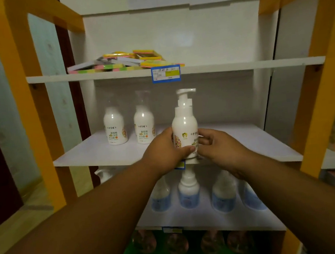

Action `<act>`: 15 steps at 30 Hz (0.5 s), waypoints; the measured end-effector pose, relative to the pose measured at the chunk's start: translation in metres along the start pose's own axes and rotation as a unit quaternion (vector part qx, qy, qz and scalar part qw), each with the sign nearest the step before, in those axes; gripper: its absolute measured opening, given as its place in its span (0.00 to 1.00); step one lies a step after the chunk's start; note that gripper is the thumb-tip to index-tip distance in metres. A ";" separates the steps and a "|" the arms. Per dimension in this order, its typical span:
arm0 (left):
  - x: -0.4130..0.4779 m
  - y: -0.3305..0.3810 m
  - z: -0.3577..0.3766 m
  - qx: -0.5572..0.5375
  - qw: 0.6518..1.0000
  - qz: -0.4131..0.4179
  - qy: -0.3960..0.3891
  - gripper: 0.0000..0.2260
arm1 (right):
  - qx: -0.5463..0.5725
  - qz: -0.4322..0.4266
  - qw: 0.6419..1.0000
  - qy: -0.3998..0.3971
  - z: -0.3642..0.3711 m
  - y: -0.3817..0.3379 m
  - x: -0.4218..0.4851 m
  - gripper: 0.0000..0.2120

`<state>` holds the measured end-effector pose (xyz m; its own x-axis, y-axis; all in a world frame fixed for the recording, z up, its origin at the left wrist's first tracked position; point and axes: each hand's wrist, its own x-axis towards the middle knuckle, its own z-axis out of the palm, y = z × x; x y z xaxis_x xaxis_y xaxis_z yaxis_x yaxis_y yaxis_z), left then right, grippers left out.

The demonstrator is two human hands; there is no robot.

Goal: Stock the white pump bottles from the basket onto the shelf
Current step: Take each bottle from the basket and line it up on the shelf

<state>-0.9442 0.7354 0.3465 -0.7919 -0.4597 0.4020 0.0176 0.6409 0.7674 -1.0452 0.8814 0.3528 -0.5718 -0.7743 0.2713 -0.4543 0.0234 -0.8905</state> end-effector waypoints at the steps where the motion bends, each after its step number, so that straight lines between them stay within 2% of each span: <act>1: 0.006 -0.002 0.002 0.010 1.000 0.002 -0.005 0.25 | -0.004 0.001 1.000 0.002 -0.002 0.003 0.005 0.22; 9: 0.045 -0.020 0.002 0.063 0.998 -0.014 -0.028 0.24 | -0.066 0.016 0.998 0.016 -0.009 0.018 0.043 0.19; 12: 0.046 -0.028 0.000 0.037 0.999 -0.025 0.002 0.24 | -0.109 0.034 0.993 0.027 -0.009 0.023 0.061 0.23; 15: 0.050 -0.035 -0.005 -0.013 0.996 -0.082 0.007 0.26 | -0.095 0.062 0.992 0.050 -0.009 0.030 0.072 0.28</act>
<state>-0.9810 0.6870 0.3421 -0.7764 -0.5661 0.2769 -0.0951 0.5396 0.8366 -1.1063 0.8323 0.3488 -0.6917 -0.6916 0.2079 -0.4918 0.2402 -0.8369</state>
